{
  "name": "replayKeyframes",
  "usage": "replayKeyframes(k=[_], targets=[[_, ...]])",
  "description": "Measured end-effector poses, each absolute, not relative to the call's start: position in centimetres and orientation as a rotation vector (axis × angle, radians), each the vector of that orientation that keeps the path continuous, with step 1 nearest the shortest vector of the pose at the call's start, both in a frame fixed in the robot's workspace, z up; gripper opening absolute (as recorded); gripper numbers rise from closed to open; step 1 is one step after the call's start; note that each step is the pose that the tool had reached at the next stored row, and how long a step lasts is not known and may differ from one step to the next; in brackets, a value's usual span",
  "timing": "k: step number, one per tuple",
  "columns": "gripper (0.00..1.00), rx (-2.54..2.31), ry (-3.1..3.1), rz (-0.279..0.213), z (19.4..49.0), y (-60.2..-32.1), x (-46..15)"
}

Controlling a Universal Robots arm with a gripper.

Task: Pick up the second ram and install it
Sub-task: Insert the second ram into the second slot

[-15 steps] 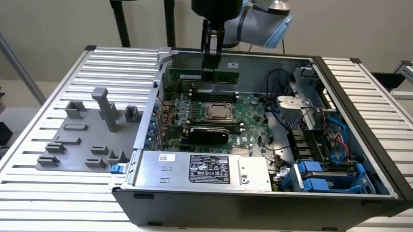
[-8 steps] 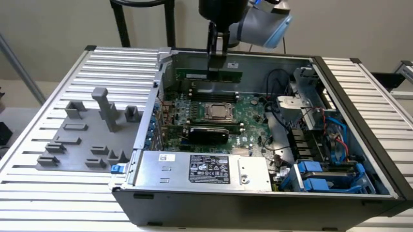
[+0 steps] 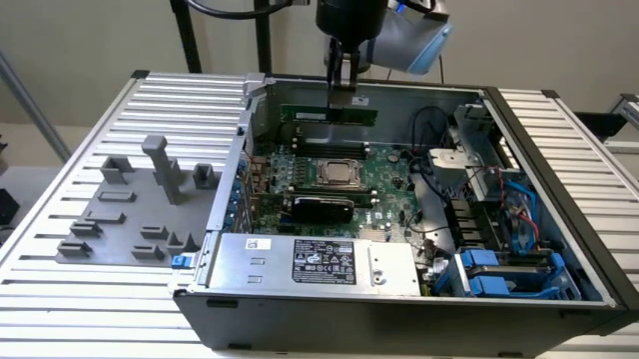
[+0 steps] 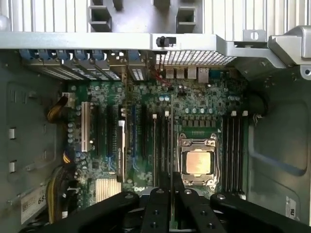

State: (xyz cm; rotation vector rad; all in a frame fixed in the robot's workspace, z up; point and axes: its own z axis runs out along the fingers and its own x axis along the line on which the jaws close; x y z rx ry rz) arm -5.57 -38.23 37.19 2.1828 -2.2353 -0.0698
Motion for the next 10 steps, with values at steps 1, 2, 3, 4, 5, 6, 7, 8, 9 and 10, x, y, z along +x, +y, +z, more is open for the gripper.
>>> replayKeyframes(k=[1,2,3,4,5,6,7,8,9,10], targets=[[0.0,2.183,-2.235,-0.07,37.0,-37.9,-5.5],[0.0,2.183,-2.235,-0.07,36.8,-37.6,-5.4],[0.0,2.183,-2.235,-0.07,36.6,-37.3,-5.2],[0.0,2.183,-2.235,-0.07,36.5,-37.1,-5.1],[0.0,2.183,-2.235,-0.071,36.3,-36.9,-5.0],[0.0,2.183,-2.235,-0.071,36.1,-36.7,-4.8],[0.0,2.183,-2.236,-0.071,35.9,-36.6,-4.7],[0.0,2.183,-2.236,-0.071,35.7,-36.5,-4.5],[0.0,2.182,-2.238,-0.071,35.5,-36.5,-4.3],[0.0,2.18,-2.24,-0.071,35.4,-36.4,-4.1]])
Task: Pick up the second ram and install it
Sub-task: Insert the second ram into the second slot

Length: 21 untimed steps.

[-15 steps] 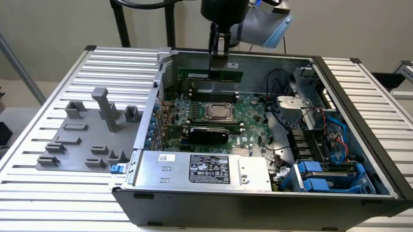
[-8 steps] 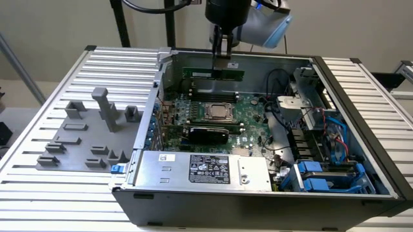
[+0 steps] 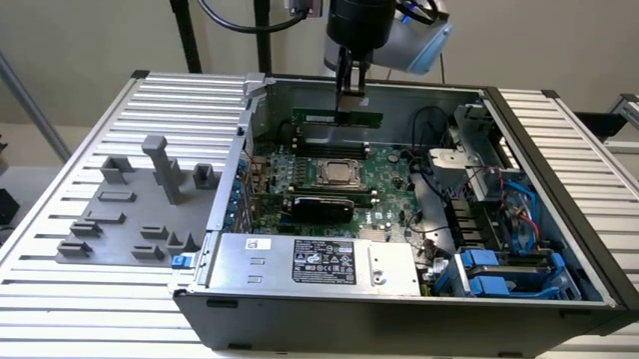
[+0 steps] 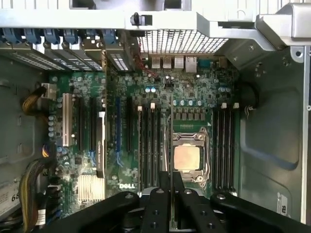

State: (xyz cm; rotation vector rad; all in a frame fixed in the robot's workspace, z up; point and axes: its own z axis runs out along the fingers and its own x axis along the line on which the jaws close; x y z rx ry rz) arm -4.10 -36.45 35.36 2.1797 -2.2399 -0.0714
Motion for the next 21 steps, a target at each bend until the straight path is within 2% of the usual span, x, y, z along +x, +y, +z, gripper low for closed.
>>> replayKeyframes(k=[7,21], targets=[[0.0,2.165,-2.255,-0.072,34.2,-36.4,-3.1],[0.0,2.165,-2.254,-0.072,34.2,-36.4,-3.1]])
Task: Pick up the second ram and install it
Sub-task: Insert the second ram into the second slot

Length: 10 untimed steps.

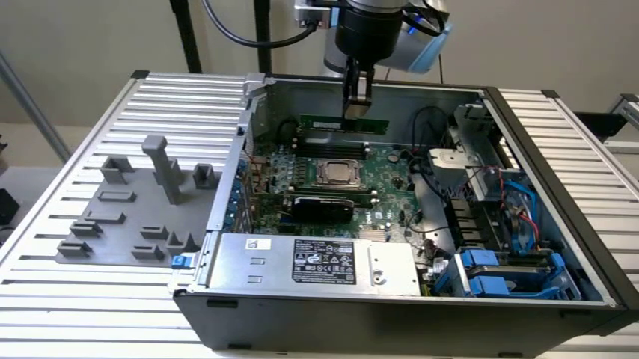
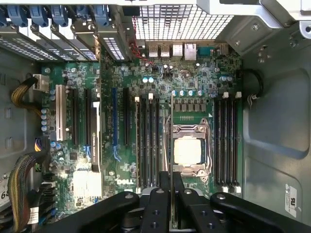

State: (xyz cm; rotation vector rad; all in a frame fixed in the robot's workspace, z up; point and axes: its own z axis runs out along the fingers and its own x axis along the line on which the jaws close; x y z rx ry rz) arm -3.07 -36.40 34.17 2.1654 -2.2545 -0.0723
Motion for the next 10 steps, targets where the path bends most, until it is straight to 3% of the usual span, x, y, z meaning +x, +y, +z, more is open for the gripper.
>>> replayKeyframes(k=[10], targets=[[0.0,2.166,-2.254,-0.072,32.6,-36.4,-3.6]])
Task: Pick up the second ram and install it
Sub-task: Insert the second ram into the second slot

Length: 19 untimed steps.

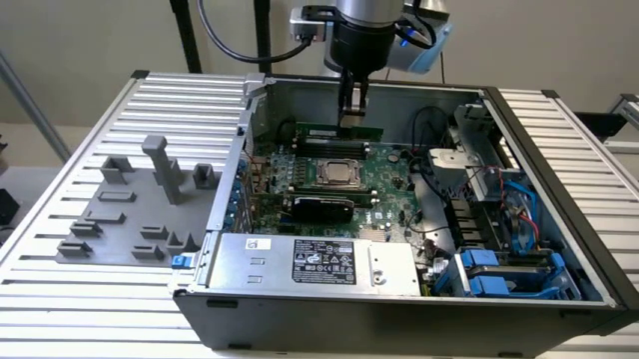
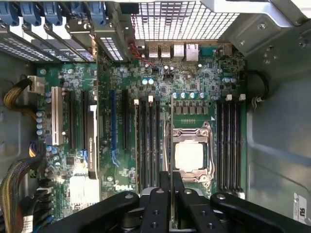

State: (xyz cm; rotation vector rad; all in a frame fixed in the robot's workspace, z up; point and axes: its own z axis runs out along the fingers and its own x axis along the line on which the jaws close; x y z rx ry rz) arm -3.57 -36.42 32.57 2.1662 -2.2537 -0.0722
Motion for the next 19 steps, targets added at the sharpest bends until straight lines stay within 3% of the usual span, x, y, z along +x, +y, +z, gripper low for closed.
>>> replayKeyframes(k=[19], targets=[[0.0,2.17,-2.251,-0.073,29.1,-37.9,-3.6]])
